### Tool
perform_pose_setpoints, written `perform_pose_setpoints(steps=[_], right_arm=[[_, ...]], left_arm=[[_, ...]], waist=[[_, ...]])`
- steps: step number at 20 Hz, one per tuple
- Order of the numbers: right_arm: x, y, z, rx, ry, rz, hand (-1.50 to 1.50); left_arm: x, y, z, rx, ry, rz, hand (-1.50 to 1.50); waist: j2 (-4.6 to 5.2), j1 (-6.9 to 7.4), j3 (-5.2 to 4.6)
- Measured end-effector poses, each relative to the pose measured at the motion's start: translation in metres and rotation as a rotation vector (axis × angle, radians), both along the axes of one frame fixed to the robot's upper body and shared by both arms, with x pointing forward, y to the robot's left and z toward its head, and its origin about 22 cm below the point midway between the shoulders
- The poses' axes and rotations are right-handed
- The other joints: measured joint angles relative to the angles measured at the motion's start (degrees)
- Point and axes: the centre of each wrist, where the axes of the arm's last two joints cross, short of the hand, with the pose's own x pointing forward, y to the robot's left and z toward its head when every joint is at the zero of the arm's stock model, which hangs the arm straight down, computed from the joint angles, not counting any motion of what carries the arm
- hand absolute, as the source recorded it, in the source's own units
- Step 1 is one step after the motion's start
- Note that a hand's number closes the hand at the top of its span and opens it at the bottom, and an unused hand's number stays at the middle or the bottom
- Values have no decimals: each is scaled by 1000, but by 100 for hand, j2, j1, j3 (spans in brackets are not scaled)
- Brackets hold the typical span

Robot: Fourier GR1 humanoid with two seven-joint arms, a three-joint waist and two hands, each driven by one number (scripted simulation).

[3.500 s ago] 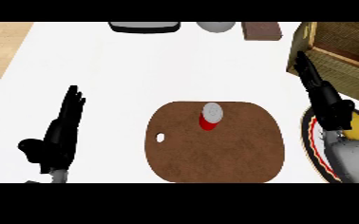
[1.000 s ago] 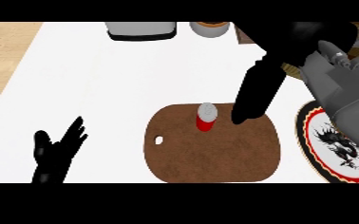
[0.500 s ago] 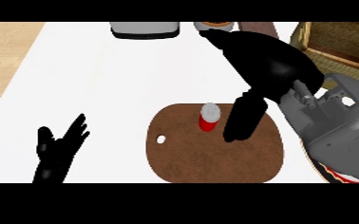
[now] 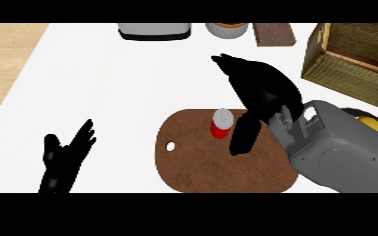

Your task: Pick the can from the cutting board and place it in the basket

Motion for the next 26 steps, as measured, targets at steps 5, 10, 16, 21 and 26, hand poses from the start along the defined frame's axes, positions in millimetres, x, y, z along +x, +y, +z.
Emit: perform_pose_setpoints(steps=[5, 10, 16, 21, 26], right_arm=[[-6, 1, -23, -1, 14, -16, -150], [-6, 0, -40, 0, 9, -33, -150], [1, -3, -67, -27, 6, -75, -150], [1, 6, -84, -19, -1, -91, -150], [4, 10, -95, -31, 7, -93, -150]], left_arm=[[0, 1, 3, 3, 3, 1, 0], [3, 0, 5, -1, 18, -1, 0], [2, -5, 1, -1, 2, -6, 0], [1, -1, 2, -2, -3, -11, 0], [1, 4, 2, -8, -1, -8, 0]], waist=[[5, 1, -9], [14, 15, -14], [12, 31, 2], [15, 36, -2], [17, 36, -7]])
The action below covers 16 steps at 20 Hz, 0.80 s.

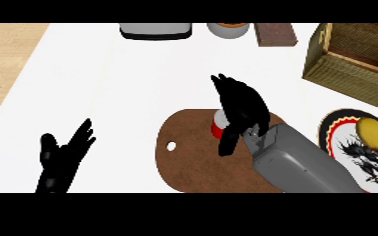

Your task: Pick the can from the cutting board and place it in the basket

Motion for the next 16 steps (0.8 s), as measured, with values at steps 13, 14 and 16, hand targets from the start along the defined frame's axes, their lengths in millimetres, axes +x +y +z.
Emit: perform_pose_setpoints(steps=[13, 14, 16], right_arm=[[5, -2, -35, -77, 96, -18, -150], [7, -1, -37, -79, 98, -20, -150], [5, 1, -40, -79, 97, -21, -150]], left_arm=[[-2, 4, -1, 5, -1, -2, 0], [-1, 1, -1, 8, 5, -3, 0], [-1, 0, 1, 7, 8, 3, 0]], waist=[[-7, 3, 17], [-5, 5, 17], [-5, 2, 13]])
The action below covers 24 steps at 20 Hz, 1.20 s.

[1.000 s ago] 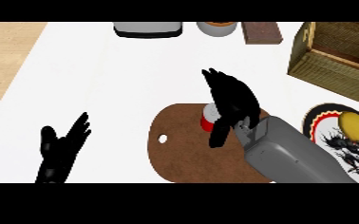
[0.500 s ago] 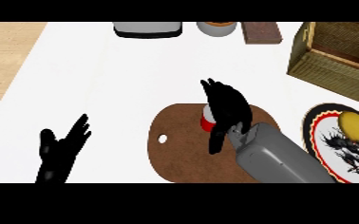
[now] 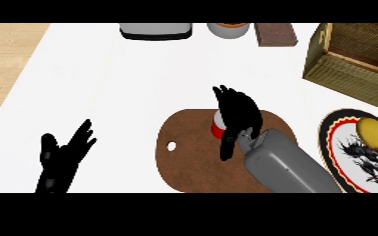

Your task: Pick the can from the cutting board and place it in the basket

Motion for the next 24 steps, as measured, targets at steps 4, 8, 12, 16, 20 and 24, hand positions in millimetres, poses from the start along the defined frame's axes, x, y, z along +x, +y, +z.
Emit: perform_pose_setpoints(steps=[4, 8, 12, 16, 20, 24], right_arm=[[3, 2, -6, -4, -3, -3, -150], [6, -1, -12, -4, -2, -10, 150], [6, 3, -22, -43, -39, 52, 150], [2, 3, -24, -85, -78, 91, 150], [5, 2, -29, -103, -101, 92, 150], [38, -15, -11, -120, -99, -70, 150]], left_arm=[[1, 1, -2, 4, 8, 1, 0], [1, 0, -2, 8, 6, 10, 0], [1, -5, -2, 7, 5, 6, 0], [2, 1, -4, 5, 4, 9, 0], [0, 1, 0, 9, 1, 4, 0], [0, 0, 2, 0, 0, -5, 0]], waist=[[3, 1, -1], [1, 2, 2], [-1, 12, 6], [-15, -1, 9], [-23, 9, -7], [8, 24, -16]])
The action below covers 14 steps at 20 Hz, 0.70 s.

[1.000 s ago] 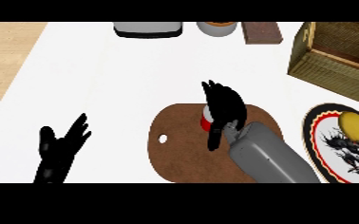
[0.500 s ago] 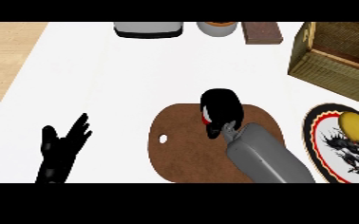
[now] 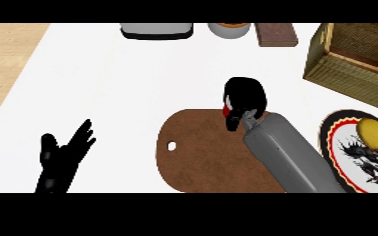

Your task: Pick the can from the cutting board and place it in the basket

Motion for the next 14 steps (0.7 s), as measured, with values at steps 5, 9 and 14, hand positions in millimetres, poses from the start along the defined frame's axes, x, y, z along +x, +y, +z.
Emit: perform_pose_setpoints(steps=[5, 9, 14], right_arm=[[32, -14, 13, -26, -38, -189, 150], [46, -10, 37, 27, -168, -273, 150], [51, -10, 102, 380, -460, -386, 150]], left_arm=[[1, -1, 3, 8, 3, -1, 0], [2, -5, 1, 2, 7, -6, 0], [-1, -2, 0, 0, 10, 4, 0]], waist=[[18, 21, -5], [17, 22, 2], [-7, -43, 11]])
